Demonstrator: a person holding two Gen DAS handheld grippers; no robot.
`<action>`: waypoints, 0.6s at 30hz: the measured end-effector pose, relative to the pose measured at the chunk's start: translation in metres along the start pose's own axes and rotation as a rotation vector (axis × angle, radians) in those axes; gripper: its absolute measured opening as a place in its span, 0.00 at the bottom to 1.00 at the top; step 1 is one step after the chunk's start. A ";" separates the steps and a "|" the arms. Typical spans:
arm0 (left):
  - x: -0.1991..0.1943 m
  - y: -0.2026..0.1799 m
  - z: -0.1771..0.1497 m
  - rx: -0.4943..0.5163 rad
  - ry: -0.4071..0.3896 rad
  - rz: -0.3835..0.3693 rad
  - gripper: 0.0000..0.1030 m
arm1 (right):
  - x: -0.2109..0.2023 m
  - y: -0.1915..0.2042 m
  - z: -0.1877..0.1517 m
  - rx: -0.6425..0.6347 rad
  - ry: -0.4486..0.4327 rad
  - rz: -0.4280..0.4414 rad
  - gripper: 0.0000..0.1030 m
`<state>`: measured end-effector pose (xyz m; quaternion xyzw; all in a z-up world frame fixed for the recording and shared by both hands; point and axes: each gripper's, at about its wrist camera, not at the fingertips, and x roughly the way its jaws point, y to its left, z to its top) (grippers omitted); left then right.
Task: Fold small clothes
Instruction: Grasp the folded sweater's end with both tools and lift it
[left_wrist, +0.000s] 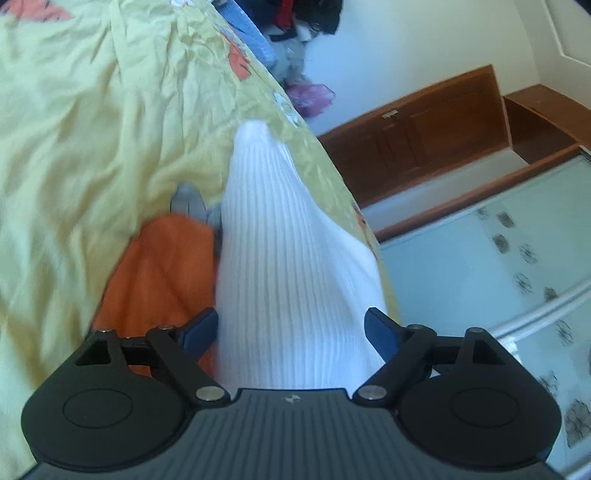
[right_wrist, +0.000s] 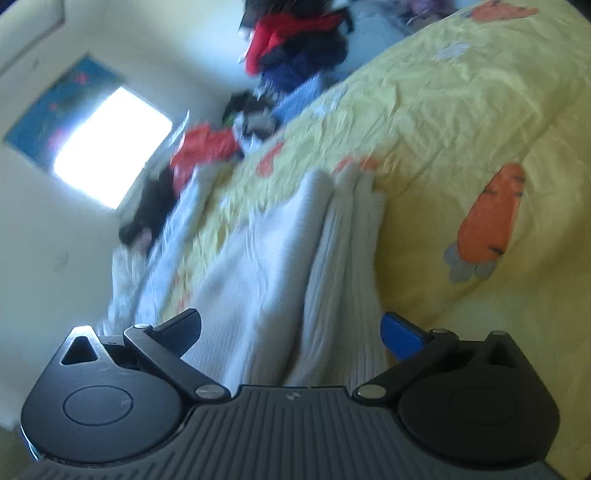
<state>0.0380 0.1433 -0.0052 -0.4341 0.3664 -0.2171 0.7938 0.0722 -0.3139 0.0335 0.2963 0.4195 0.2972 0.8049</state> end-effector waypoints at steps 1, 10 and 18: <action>0.000 0.000 -0.005 0.011 0.000 -0.012 0.93 | 0.007 0.002 -0.002 -0.022 0.033 -0.037 1.00; 0.013 -0.031 -0.016 0.156 0.068 0.165 0.49 | 0.044 0.028 -0.019 -0.159 0.108 -0.085 0.65; -0.022 -0.047 -0.049 0.295 0.111 0.190 0.50 | -0.002 0.029 -0.046 -0.170 0.120 -0.005 0.57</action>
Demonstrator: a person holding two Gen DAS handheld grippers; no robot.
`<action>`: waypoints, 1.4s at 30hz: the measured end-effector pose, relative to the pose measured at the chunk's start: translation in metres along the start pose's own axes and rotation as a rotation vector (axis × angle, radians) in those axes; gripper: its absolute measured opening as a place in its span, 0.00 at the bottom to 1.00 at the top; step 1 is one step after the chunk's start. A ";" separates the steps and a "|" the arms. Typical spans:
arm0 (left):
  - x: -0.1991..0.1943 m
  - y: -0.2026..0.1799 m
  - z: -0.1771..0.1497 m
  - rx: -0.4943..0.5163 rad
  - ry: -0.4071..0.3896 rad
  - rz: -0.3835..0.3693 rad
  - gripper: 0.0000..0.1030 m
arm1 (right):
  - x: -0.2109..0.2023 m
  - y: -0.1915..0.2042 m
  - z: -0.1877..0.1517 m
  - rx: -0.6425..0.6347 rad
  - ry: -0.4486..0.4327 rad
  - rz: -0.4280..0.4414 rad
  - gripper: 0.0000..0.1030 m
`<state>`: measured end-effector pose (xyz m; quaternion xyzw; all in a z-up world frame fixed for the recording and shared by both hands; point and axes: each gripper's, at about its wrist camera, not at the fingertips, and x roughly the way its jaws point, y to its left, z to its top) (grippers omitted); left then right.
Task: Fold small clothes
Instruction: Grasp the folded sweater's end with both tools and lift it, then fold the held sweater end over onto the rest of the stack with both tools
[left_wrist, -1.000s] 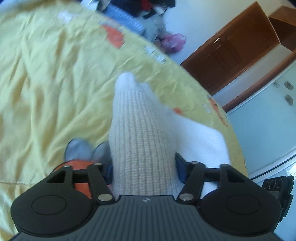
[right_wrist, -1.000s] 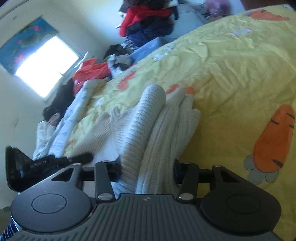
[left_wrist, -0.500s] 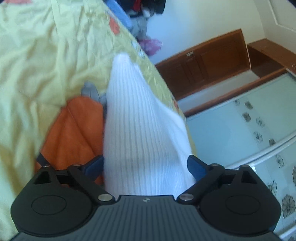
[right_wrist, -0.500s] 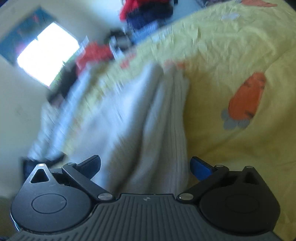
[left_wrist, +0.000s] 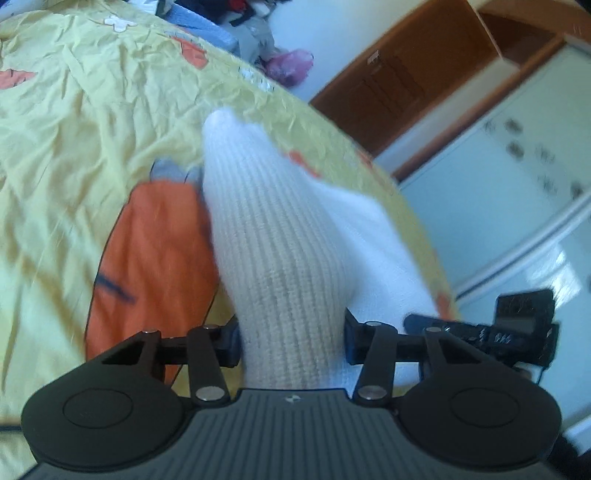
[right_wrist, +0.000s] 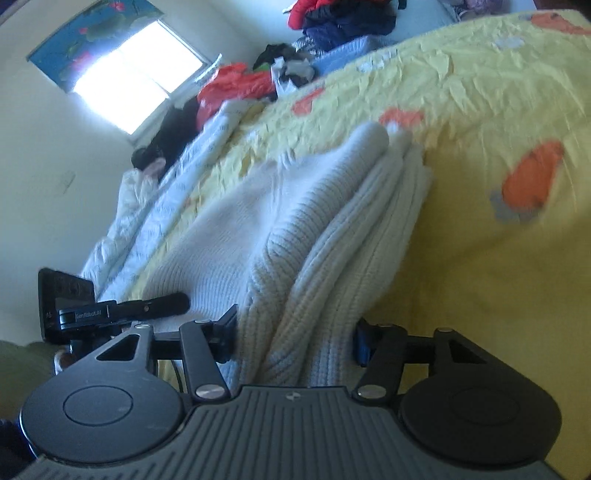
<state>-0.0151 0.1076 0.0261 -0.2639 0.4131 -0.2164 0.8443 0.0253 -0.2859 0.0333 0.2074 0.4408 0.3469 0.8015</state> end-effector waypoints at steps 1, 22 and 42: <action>0.005 0.004 -0.007 0.008 0.012 0.025 0.58 | 0.003 -0.004 -0.007 0.004 -0.002 -0.020 0.57; 0.011 -0.121 -0.102 1.157 -0.139 0.469 0.83 | 0.025 -0.006 0.075 0.104 -0.067 -0.030 0.71; 0.054 -0.121 -0.084 1.118 -0.094 0.392 0.23 | 0.021 -0.026 0.060 0.091 -0.049 -0.099 0.42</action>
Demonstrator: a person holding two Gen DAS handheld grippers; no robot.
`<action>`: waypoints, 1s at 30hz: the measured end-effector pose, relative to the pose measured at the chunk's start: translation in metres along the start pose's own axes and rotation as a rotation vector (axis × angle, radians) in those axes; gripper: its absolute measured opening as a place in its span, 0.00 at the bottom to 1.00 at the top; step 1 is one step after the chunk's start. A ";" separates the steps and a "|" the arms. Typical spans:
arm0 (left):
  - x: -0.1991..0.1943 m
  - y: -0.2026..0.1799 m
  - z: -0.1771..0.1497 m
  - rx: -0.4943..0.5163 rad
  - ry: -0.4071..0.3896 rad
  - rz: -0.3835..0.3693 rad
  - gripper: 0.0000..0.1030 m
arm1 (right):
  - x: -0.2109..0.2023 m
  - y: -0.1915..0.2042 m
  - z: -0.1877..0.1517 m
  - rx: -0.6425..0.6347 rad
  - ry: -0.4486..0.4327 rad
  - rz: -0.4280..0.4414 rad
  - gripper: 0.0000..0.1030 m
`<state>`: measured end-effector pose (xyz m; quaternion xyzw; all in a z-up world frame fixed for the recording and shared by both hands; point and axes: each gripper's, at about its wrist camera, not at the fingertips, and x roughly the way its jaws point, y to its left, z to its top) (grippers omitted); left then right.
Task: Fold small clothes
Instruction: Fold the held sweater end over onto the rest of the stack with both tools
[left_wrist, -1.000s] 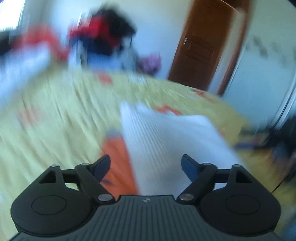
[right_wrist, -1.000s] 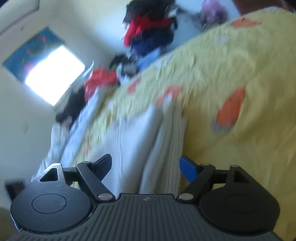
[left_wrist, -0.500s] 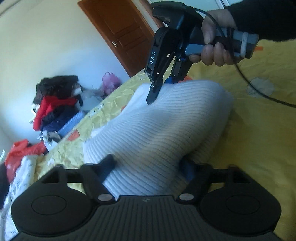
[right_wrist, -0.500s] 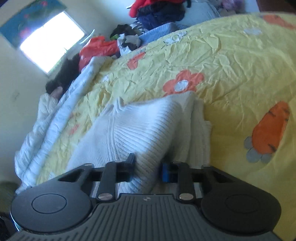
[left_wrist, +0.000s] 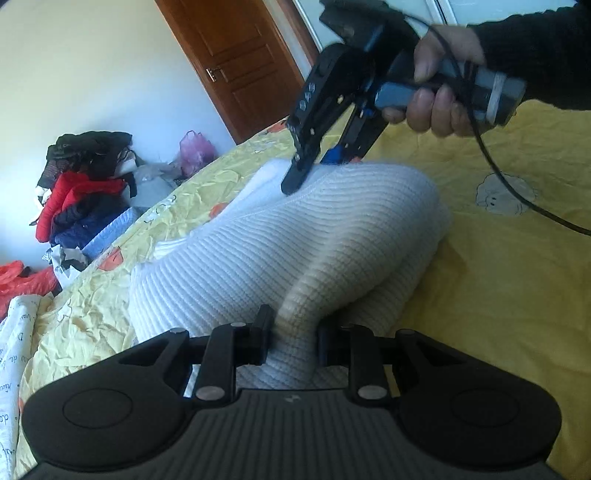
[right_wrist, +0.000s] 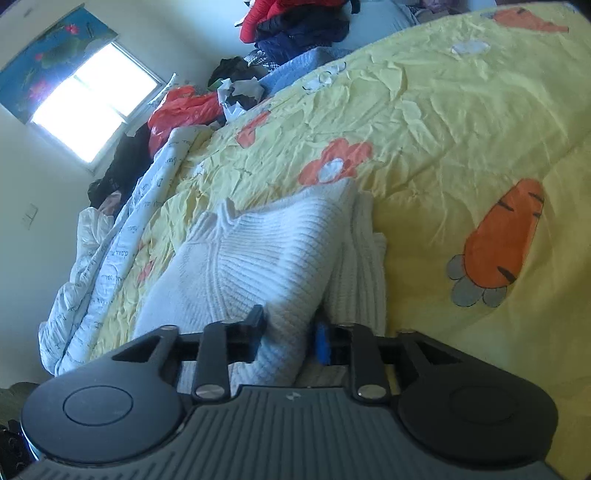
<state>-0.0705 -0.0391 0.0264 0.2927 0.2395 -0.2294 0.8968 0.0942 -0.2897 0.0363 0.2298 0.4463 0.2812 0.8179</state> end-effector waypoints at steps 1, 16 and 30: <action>-0.001 -0.001 0.000 0.003 0.002 0.004 0.23 | -0.004 0.005 0.000 -0.004 -0.004 -0.005 0.47; -0.008 -0.007 0.007 -0.016 0.024 0.010 0.26 | -0.015 0.057 -0.037 -0.301 0.077 -0.053 0.25; -0.050 -0.015 -0.023 0.005 -0.032 0.082 0.79 | -0.050 0.032 -0.048 -0.115 -0.001 0.032 0.71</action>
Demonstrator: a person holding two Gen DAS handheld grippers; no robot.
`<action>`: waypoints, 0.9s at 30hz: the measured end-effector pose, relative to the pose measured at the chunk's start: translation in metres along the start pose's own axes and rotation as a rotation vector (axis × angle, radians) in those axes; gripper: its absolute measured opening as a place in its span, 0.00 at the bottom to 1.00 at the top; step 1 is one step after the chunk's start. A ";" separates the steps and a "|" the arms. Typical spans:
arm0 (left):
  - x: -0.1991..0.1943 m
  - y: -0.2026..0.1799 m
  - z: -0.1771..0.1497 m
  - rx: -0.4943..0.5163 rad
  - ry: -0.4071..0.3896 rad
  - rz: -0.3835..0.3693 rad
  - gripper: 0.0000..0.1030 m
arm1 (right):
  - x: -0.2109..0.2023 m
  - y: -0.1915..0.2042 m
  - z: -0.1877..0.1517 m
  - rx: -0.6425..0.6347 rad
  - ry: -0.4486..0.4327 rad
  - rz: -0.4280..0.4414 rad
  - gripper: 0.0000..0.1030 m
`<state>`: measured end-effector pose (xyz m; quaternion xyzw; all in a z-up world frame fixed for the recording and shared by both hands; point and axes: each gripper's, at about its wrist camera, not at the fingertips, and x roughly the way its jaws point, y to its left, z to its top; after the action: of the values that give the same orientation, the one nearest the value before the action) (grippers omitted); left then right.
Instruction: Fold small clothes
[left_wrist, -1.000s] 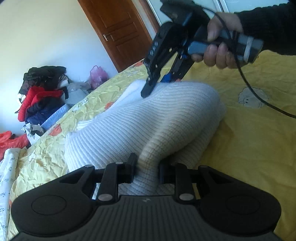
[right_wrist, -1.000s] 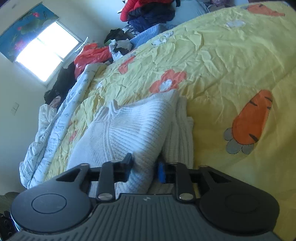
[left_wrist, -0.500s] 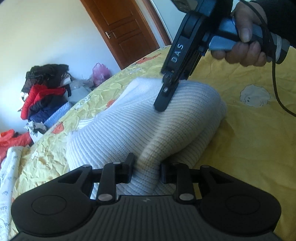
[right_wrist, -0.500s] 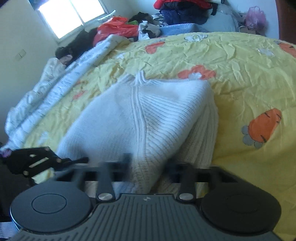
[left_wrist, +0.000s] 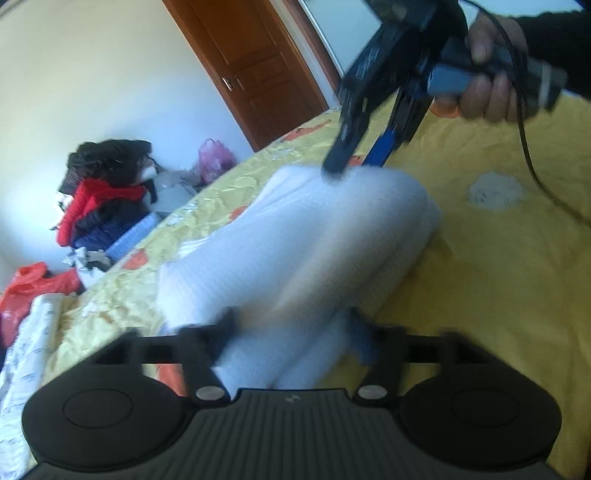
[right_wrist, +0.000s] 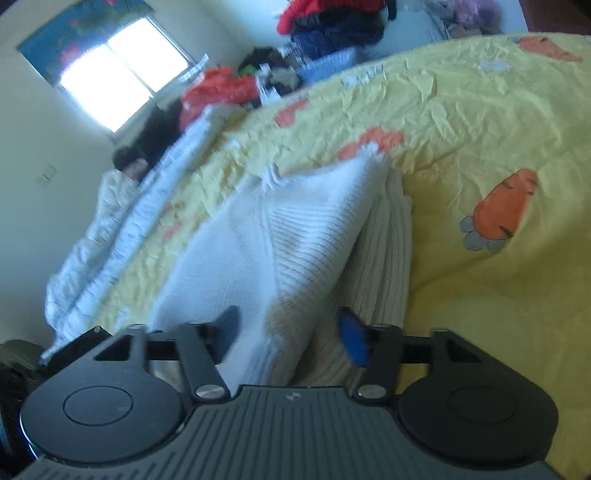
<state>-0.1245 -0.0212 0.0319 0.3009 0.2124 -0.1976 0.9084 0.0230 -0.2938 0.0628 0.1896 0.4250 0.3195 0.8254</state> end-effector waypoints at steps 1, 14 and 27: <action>-0.005 0.001 -0.009 -0.003 0.008 0.009 0.79 | -0.007 0.000 -0.002 0.006 -0.012 0.006 0.71; 0.017 0.042 -0.023 -0.320 0.079 0.040 0.26 | 0.016 0.025 -0.026 -0.193 0.137 -0.049 0.29; 0.003 0.047 -0.035 -0.382 0.069 0.020 0.28 | 0.001 0.019 -0.017 -0.201 0.133 -0.056 0.59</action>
<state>-0.1080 0.0345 0.0267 0.1315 0.2740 -0.1345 0.9432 0.0026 -0.2791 0.0639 0.0725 0.4496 0.3493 0.8189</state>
